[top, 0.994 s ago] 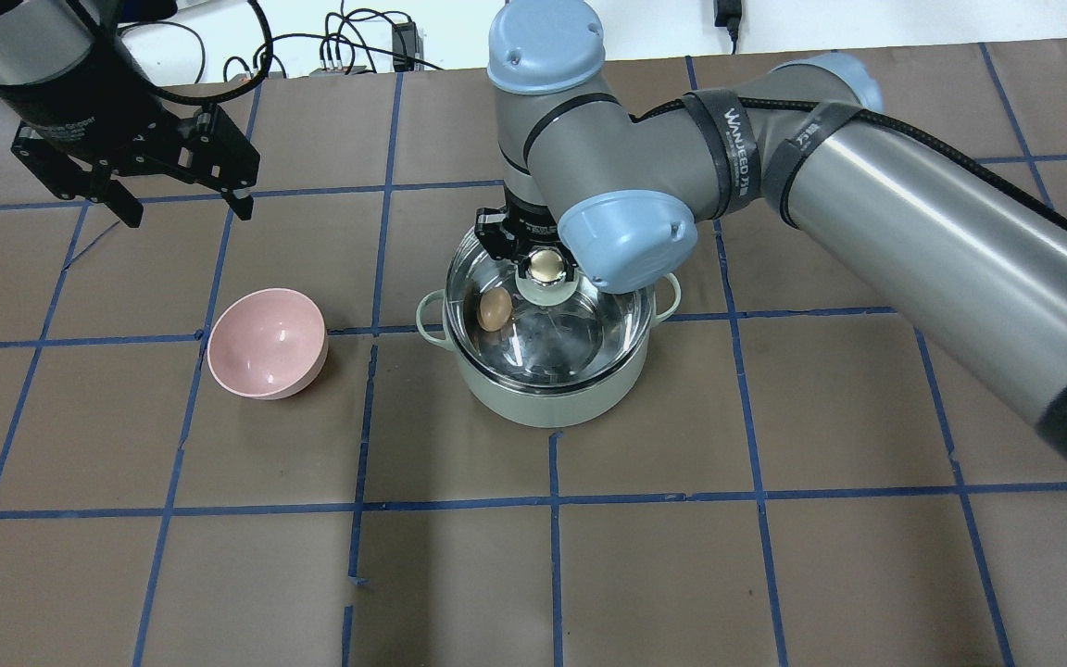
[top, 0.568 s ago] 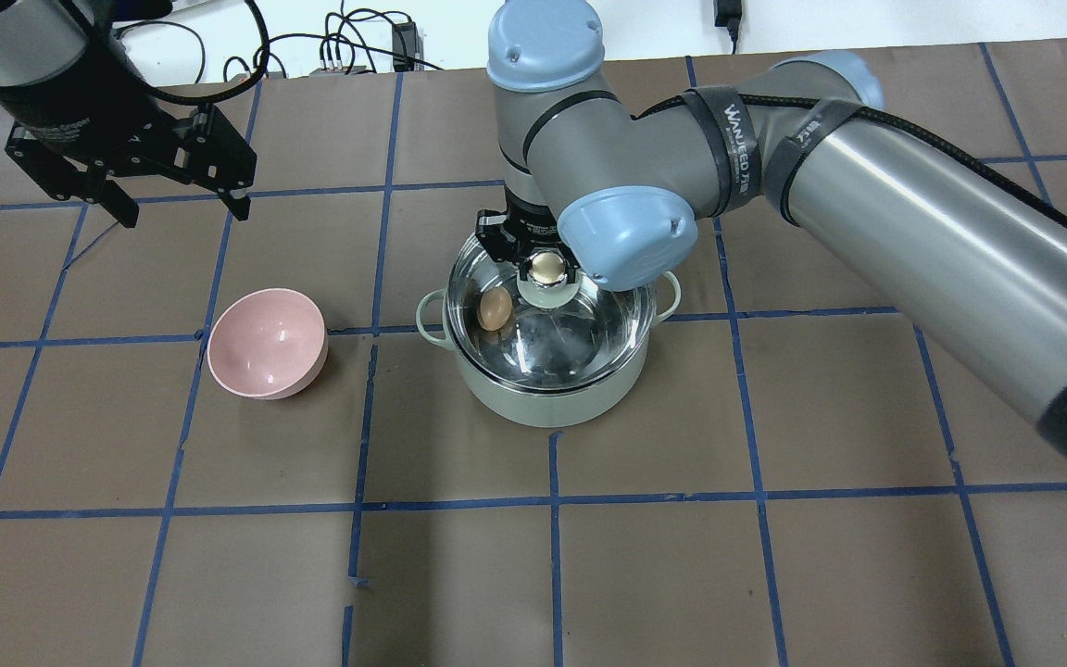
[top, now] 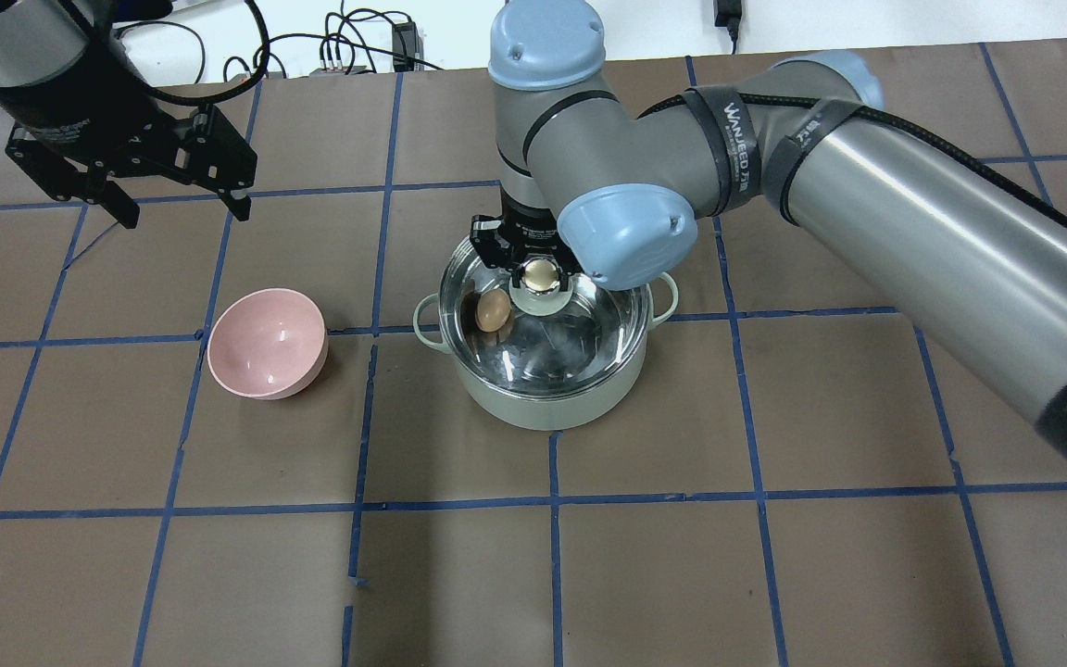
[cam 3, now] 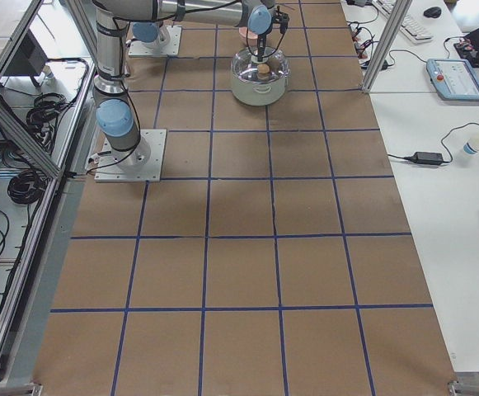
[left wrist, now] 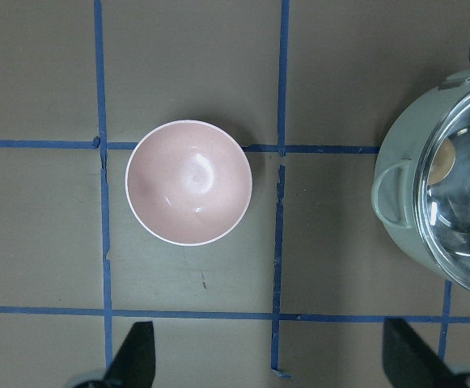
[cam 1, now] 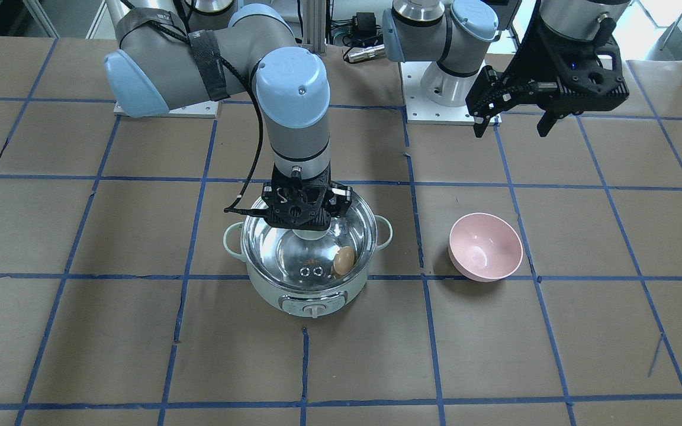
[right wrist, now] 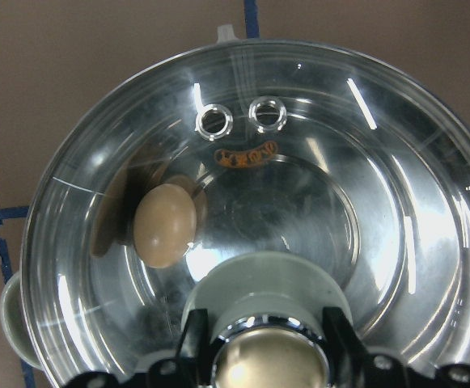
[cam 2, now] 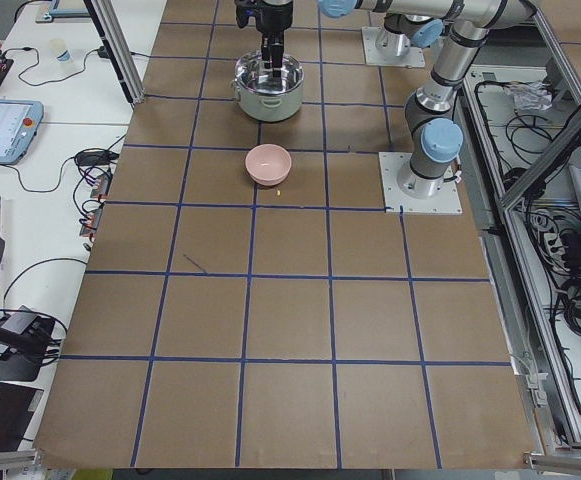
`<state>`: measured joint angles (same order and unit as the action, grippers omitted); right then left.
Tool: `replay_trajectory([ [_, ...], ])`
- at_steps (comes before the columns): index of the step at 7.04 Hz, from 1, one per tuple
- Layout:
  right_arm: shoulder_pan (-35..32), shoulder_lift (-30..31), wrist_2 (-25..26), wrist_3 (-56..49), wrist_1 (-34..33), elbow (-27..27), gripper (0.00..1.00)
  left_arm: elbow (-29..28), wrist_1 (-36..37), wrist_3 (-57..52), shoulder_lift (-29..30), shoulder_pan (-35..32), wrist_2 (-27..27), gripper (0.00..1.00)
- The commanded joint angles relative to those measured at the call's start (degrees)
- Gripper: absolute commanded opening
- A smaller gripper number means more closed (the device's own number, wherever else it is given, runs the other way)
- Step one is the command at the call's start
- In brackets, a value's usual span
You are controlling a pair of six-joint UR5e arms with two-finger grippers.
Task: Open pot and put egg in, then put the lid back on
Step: 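Lower the glass lid onto the pot with the right gripper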
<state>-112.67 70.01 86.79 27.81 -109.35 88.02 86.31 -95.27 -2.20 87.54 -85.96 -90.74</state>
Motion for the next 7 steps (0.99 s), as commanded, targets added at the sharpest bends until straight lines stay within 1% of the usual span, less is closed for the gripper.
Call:
replay_trajectory([
  [1,0.0,0.0,0.0,-0.3,0.0,0.0,0.00,-0.1,0.0,0.0,0.0,0.0,0.1,0.99],
  [2,0.0,-0.1,0.9,-1.5,-0.1,0.0,0.00,-0.1,0.0,0.0,0.0,0.0,0.1,0.99],
  [6,0.0,-0.1,1.0,-2.1,0.0,0.0,0.00,0.1,0.0,-0.2,-0.1,0.0,-0.1,0.99],
  [7,0.0,0.0,1.0,-2.1,0.0,0.0,0.06,0.1,-0.2,0.0,-0.3,0.0,-0.2,1.00],
])
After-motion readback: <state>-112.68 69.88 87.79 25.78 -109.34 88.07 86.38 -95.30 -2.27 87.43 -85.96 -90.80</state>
